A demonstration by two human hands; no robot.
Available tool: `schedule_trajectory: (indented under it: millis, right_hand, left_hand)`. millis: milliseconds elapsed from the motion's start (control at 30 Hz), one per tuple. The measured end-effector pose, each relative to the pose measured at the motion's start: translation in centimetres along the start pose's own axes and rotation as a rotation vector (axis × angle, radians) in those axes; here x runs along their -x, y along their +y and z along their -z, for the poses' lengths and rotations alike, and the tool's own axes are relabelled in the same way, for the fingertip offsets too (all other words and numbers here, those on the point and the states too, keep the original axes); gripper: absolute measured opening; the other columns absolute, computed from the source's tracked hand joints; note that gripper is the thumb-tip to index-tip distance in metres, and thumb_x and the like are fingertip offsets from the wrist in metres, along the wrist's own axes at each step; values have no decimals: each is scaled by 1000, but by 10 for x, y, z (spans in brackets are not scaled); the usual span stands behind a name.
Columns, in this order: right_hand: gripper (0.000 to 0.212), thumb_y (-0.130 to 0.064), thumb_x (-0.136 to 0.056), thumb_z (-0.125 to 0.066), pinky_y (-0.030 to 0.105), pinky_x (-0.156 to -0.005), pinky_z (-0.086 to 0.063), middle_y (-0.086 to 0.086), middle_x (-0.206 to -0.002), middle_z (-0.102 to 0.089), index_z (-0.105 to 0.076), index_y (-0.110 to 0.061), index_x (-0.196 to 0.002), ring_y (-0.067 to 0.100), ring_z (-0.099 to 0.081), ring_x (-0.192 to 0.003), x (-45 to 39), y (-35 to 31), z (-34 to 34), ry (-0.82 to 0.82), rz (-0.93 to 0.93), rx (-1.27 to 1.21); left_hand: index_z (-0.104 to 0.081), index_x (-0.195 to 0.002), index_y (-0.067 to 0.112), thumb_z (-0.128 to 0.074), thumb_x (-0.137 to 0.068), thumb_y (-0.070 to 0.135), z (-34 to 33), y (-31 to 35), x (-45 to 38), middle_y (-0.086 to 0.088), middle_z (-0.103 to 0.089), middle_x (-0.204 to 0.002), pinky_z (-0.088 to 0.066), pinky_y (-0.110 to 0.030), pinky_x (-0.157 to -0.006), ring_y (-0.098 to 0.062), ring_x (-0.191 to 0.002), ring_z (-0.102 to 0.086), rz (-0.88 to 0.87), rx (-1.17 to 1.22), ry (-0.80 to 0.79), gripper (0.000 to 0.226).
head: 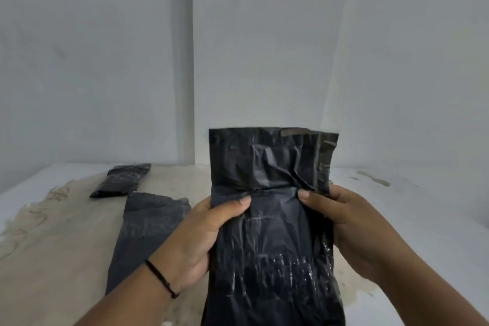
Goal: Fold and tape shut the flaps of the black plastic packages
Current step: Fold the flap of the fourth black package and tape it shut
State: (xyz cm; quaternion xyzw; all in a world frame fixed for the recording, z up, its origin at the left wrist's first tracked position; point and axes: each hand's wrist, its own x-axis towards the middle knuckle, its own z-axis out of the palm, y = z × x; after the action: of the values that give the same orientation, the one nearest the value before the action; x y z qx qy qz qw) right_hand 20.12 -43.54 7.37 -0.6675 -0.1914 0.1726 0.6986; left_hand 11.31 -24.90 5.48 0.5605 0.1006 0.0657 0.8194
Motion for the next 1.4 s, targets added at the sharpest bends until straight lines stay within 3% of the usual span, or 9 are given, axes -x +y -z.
schedule_trajectory:
  millis: [167, 333, 500, 600, 833, 933, 1067, 1267, 1400]
  right_hand:
    - [15, -17, -84, -64, 39, -74, -51, 14, -86, -73, -71, -4, -84, 25, -67, -75, 0, 2, -3, 34, -48, -13]
    - [21, -18, -88, -62, 45, -89, -50, 14, -101, -74, -71, -5, -100, 29, -70, -92, -1, 1, -2, 19, -50, -7]
    - [21, -17, -87, -62, 48, -93, -49, 17, -103, -73, -72, -4, -100, 33, -68, -94, -4, 4, -1, 21, -74, -17]
    - [22, -20, -89, -59, 40, -86, -52, 14, -98, -74, -72, -3, -96, 24, -70, -84, -4, 4, -1, -1, -82, -55]
    - [32, -27, -94, -53, 37, -85, -56, 12, -102, -74, -69, -2, -106, 23, -71, -93, -8, 6, 1, -74, -85, -142]
    - [33, -25, -81, -69, 33, -80, -57, 14, -106, -73, -67, -5, -107, 26, -70, -97, -8, 9, 4, -184, -39, -43]
    - [30, -13, -69, -72, 26, -62, -55, 13, -93, -75, -72, -3, -96, 21, -71, -76, -11, 14, 5, -126, -64, 13]
    - [21, -7, -79, -68, 41, -89, -52, 9, -102, -75, -74, -10, -100, 26, -70, -94, -12, 17, 5, -81, 14, 69]
    - [20, -8, -82, -69, 39, -92, -51, 0, -95, -76, -77, -22, -93, 19, -71, -93, -8, 19, 5, -24, 196, 227]
  left_hand:
    - [-67, -109, 2, -71, -71, 15, 3, 3, -1, -15, -73, -104, -54, -41, -86, -31, -98, -70, -48, -35, 64, 41]
    - [-68, -107, 0, -69, -70, 9, 4, 1, -3, -18, -73, -103, -56, -41, -83, -32, -93, -70, -14, 30, 73, 38]
    - [-69, -107, 1, -68, -71, 9, 6, -3, -5, -18, -72, -105, -52, -43, -89, -32, -98, -69, 10, 55, 62, 37]
    - [-69, -107, 1, -67, -75, 11, 7, -4, -6, -18, -72, -105, -52, -43, -89, -32, -97, -70, 12, 86, 43, 34]
    - [-70, -105, 4, -66, -78, 17, 8, -7, -6, -13, -74, -105, -55, -39, -84, -27, -97, -70, -68, 79, 38, 31]
    - [-70, -106, 5, -65, -78, 17, 11, -9, -7, -11, -74, -106, -57, -35, -82, -24, -97, -71, -98, 71, 46, 30]
    - [-69, -106, 6, -65, -77, 17, 13, -13, -7, -12, -73, -107, -55, -37, -84, -24, -98, -70, -85, 73, 29, 31]
    - [-72, -100, 6, -62, -79, 17, 18, -12, -9, -12, -73, -107, -56, -32, -82, -24, -99, -70, -133, 39, -20, 26]
    - [-74, -99, 13, -69, -79, 17, 30, -9, -5, -6, -73, -108, -54, -31, -90, -22, -105, -67, -284, -307, -104, 21]
